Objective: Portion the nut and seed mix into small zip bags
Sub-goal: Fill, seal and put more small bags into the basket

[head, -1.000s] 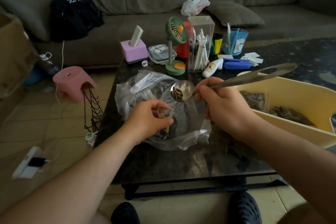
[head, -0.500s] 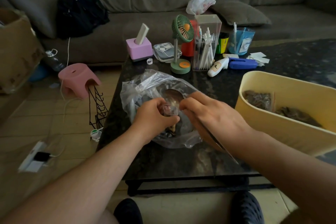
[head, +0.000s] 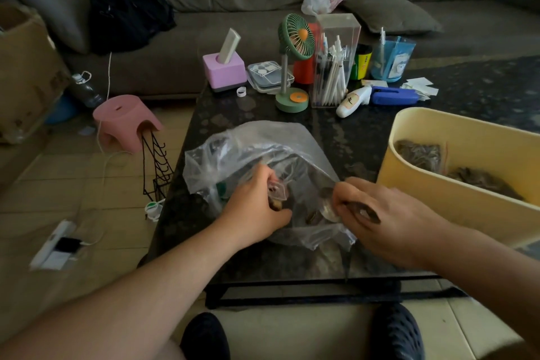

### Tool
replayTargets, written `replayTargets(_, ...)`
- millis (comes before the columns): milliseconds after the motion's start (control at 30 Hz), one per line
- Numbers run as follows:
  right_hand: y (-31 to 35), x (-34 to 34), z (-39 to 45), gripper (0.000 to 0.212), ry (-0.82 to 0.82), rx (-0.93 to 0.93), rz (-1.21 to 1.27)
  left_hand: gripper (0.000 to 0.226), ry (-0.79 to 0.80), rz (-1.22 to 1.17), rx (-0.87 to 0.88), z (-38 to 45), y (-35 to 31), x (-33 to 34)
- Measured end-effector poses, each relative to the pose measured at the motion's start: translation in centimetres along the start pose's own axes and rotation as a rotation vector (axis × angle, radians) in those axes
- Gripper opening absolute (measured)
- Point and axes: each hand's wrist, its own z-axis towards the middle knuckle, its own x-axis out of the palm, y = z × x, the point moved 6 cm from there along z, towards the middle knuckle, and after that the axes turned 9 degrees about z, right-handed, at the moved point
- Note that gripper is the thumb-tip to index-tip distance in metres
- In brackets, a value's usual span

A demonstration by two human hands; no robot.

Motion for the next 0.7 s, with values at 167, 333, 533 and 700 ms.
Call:
replayTargets(167,-1.1,-0.1,0.3,0.016,-0.105,0.016,0.096,0.040,-0.082,-0.020,0.017,-0.4,-0.7,-0.3)
replayTargets(333,-1.1,0.9,0.7,0.019,-0.095,0.002,0.109,0.043,-0.066,0.002,0.043,-0.9,-2.0,0.0)
replayTargets(533,-0.6,0.3,0.7,0.025,-0.121,0.021,0.199,0.055,0.049,0.147,-0.005,-0.2,-2.1,1.2)
replayTargets(700,-0.8,0.4,0.2,0.024,-0.100,-0.007,0.112,0.063,0.046,0.249,0.022,-0.1,-2.4,1.6)
